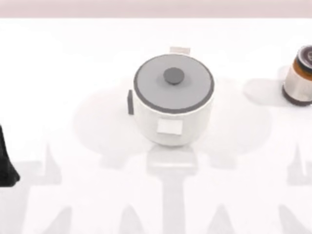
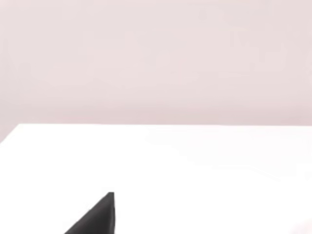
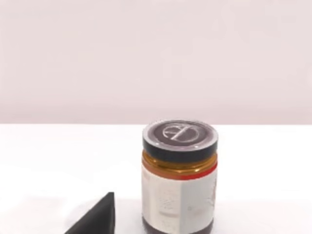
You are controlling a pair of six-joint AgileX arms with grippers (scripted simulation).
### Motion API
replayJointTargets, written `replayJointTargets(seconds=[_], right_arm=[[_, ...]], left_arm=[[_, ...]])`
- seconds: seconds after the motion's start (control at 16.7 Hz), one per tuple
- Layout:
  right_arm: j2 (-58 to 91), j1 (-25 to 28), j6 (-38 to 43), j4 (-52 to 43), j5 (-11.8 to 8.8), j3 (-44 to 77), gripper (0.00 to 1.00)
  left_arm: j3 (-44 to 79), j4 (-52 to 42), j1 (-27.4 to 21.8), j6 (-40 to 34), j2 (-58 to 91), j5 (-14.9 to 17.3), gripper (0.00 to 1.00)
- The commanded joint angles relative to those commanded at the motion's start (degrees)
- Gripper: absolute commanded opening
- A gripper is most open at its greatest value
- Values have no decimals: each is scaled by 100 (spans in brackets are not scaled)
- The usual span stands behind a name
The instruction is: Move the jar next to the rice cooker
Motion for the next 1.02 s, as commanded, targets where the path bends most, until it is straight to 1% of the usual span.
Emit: replayJointTargets(seconds=[0.24,0.48,0.72,1.02], right_arm=[[148,6,-9,-105,-7,153,100],[1111,5,-72,-766,-8,1122,100],[2804,-29,-194,-1897,25,2821,100],[5561,-66,-420,-3720,66,5611,100]], left_arm=[[0,0,0,0,0,0,100],[0,0,0,0,0,0,100],[0,0,0,0,0,0,100],[0,0,0,0,0,0,100]])
